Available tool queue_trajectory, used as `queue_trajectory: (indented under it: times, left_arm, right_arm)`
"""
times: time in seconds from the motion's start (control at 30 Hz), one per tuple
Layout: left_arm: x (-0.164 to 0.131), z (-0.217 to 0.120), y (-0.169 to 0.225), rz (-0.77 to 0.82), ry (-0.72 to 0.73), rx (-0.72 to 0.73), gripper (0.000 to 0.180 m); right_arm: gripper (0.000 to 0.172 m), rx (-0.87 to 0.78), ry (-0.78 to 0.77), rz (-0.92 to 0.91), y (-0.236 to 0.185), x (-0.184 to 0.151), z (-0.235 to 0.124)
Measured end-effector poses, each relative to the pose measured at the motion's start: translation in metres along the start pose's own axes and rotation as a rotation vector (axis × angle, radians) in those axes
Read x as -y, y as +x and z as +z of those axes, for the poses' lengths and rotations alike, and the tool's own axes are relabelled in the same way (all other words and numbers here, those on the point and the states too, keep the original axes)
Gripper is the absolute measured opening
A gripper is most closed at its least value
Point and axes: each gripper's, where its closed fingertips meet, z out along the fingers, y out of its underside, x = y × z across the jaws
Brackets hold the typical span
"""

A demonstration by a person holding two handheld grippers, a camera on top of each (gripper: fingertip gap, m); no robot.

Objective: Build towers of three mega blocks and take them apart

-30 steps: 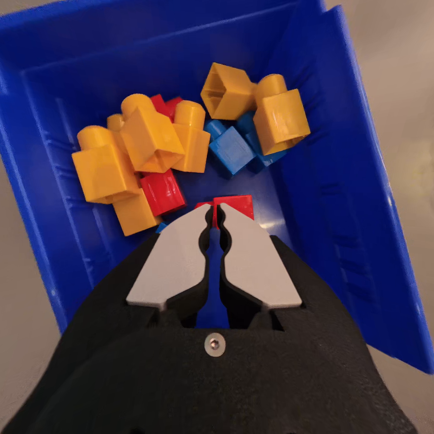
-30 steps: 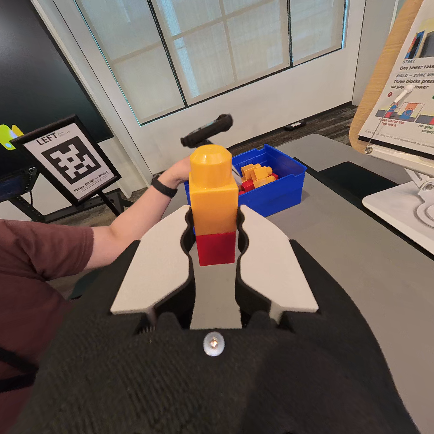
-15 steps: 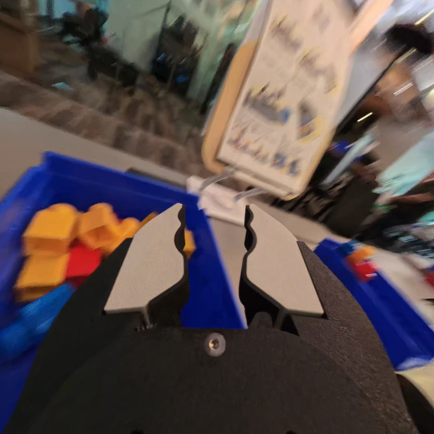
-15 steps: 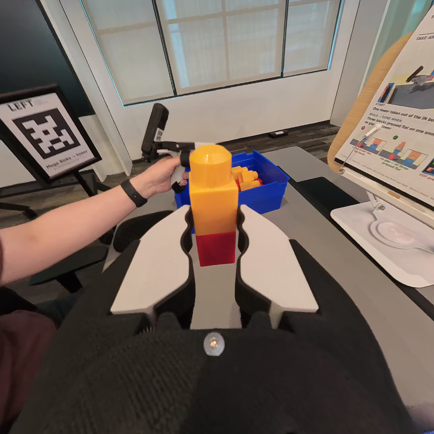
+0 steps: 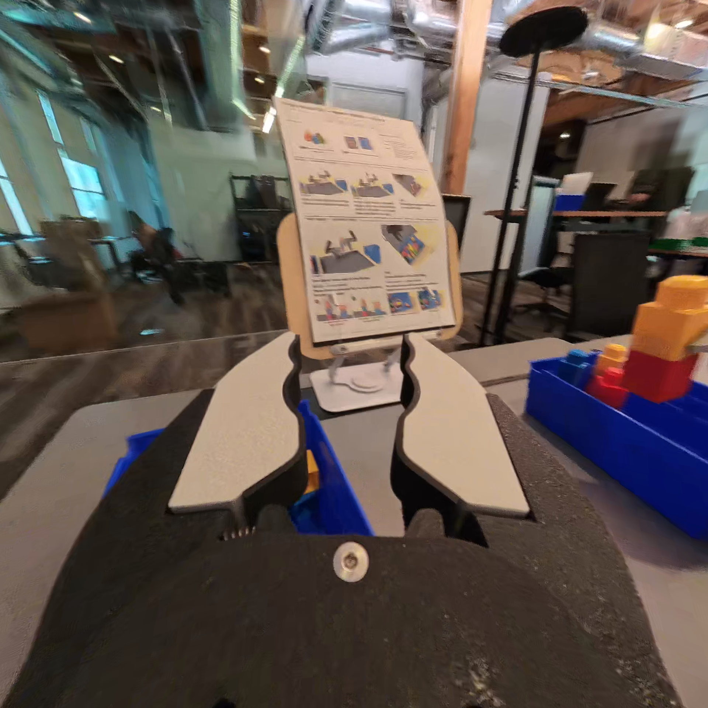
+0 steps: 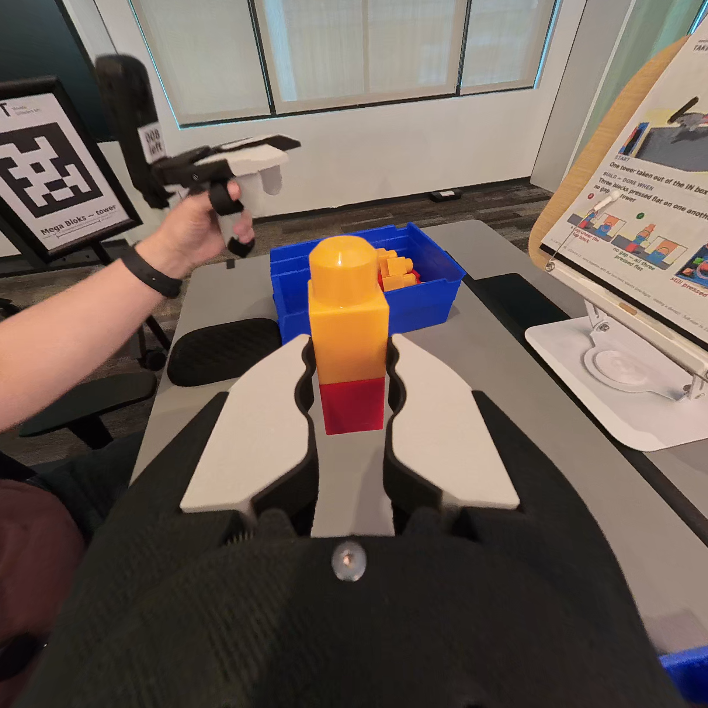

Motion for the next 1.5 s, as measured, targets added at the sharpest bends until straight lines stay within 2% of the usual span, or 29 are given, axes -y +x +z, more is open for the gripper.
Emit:
queue_trajectory:
  times: [0.07, 0.13, 0.17, 0.23, 0.4, 0.47, 0.57, 0.67, 0.8, 0.9, 1.0, 1.1, 1.27, 1.5]
  left_arm:
    - [0.005, -0.006, 0.002, 0.013, 0.011, -0.037, 0.029]
    - [0.006, -0.012, -0.008, 0.023, 0.031, 0.005, 0.008]
    - [0.0, -0.012, -0.014, -0.012, -0.005, 0.017, 0.0]
    - [-0.017, -0.01, -0.033, -0.07, -0.108, 0.083, 0.0]
    - [-0.09, -0.007, -0.071, -0.147, -0.526, 0.295, 0.0]
    - [-0.127, -0.009, -0.077, -0.292, -0.68, 0.361, 0.0]
    - [-0.163, -0.015, -0.088, -0.519, -0.717, 0.501, 0.0]
    - [-0.182, -0.007, -0.083, -0.713, -0.645, 0.524, 0.0]
    - [-0.21, 0.0, -0.08, -0.774, -0.703, 0.548, 0.008]
    - [-0.23, -0.001, -0.085, -0.821, -0.775, 0.602, 0.026]
    - [-0.235, 0.008, -0.088, -0.889, -0.75, 0.615, 0.032]
    - [-0.242, 0.012, -0.091, -0.863, -0.789, 0.657, 0.037]
    - [-0.25, 0.009, -0.102, -0.715, -0.935, 0.745, 0.051]
    - [-0.276, 0.009, -0.096, -0.675, -1.087, 0.742, 0.051]
  right_arm:
    - [0.036, -0.003, -0.017, 0.003, 0.001, -0.004, 0.003]
    - [0.036, -0.001, -0.043, 0.001, 0.001, -0.009, 0.006]
    - [0.036, -0.003, -0.059, -0.003, 0.001, -0.012, 0.008]
    - [0.036, -0.012, -0.093, -0.016, 0.002, -0.018, 0.011]
    - [0.036, -0.016, -0.185, -0.048, 0.002, -0.034, 0.023]
    - [0.036, -0.005, -0.215, -0.062, -0.001, -0.04, 0.028]
    - [0.036, -0.008, -0.259, -0.079, -0.004, -0.049, 0.037]
    - [0.036, -0.012, -0.308, -0.114, -0.007, -0.057, 0.042]
    - [0.036, -0.027, -0.349, -0.165, -0.007, -0.063, 0.043]
    - [0.036, -0.029, -0.347, -0.164, -0.005, -0.062, 0.041]
    - [0.036, -0.028, -0.343, -0.15, -0.001, -0.062, 0.039]
    - [0.036, -0.046, -0.351, -0.139, 0.006, -0.065, 0.036]
    - [0.036, -0.056, -0.365, -0.135, 0.011, -0.068, 0.033]
    - [0.036, -0.064, -0.394, -0.141, 0.014, -0.074, 0.034]
